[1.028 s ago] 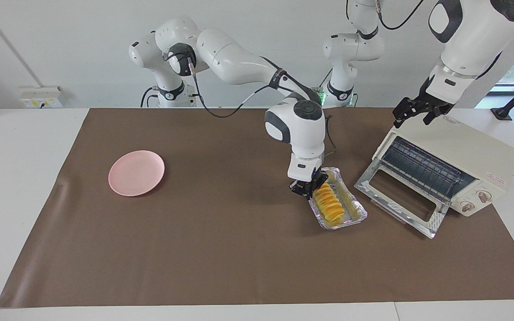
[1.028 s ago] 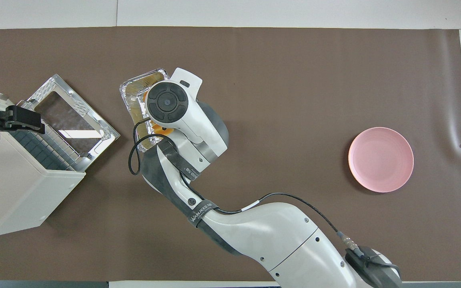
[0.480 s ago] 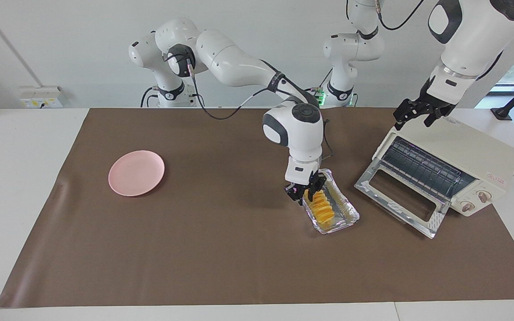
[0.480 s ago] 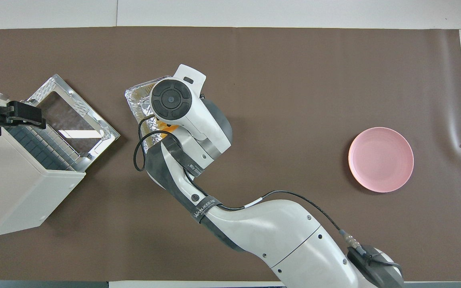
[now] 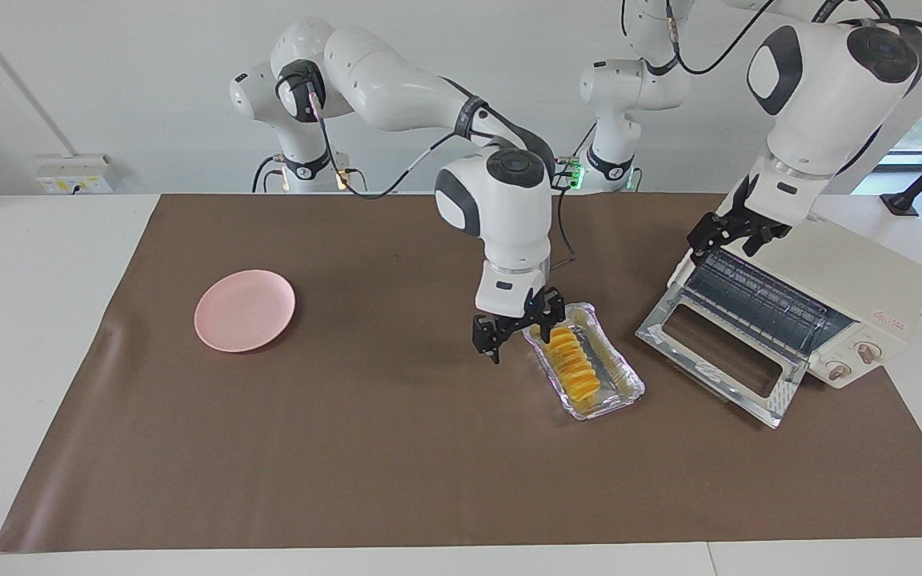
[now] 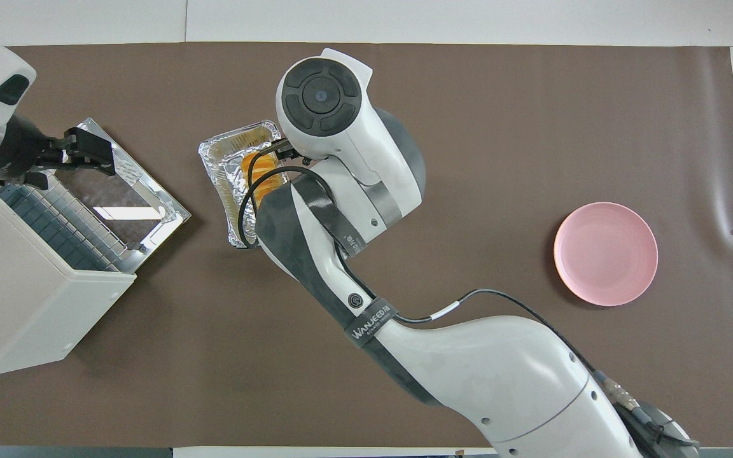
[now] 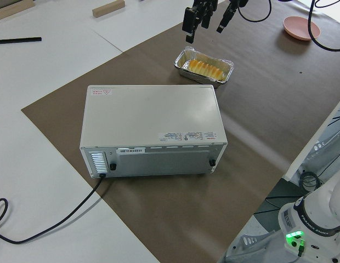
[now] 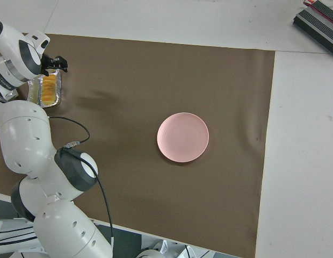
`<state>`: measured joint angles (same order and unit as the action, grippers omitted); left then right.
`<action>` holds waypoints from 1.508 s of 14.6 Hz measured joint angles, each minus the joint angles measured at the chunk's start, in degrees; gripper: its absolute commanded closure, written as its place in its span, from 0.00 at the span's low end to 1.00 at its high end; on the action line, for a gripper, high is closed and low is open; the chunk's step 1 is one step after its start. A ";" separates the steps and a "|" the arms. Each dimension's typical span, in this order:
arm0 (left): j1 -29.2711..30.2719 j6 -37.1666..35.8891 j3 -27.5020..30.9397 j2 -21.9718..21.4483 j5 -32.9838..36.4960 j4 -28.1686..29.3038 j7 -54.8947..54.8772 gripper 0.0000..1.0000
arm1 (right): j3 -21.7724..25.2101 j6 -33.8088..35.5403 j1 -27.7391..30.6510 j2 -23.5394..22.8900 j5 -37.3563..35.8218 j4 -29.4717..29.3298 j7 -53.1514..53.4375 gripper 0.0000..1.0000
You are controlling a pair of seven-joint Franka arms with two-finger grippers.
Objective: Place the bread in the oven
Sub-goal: 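Grasp the tray with the left gripper while the right gripper withdraws, then carry the foil tray with the left gripper to the oven opening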
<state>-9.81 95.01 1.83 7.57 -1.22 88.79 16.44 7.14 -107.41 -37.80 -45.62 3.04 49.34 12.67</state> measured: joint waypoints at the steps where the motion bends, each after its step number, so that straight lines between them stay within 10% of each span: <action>1: -1.25 0.00 -0.02 2.82 0.23 -2.44 2.54 0.00 | 0.07 1.27 0.96 2.06 -0.01 1.43 -1.48 0.00; 7: -7.45 1.31 0.01 20.86 0.97 -18.55 16.76 0.00 | 0.59 2.32 14.93 22.20 0.09 24.40 -12.47 0.00; 13: -17.61 11.04 2.20 32.38 1.46 -20.84 26.97 0.00 | 0.63 13.09 26.42 34.61 0.09 34.83 -13.97 0.00; 22: -20.81 13.37 2.95 33.61 1.69 -18.77 29.30 0.21 | 0.67 15.50 35.52 45.59 -0.06 46.03 -15.33 0.00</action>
<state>-30.62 108.38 4.78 41.18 0.48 70.02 45.74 7.80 -91.91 -2.28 -0.03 2.98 95.37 -2.66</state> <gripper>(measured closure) 0.119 0.000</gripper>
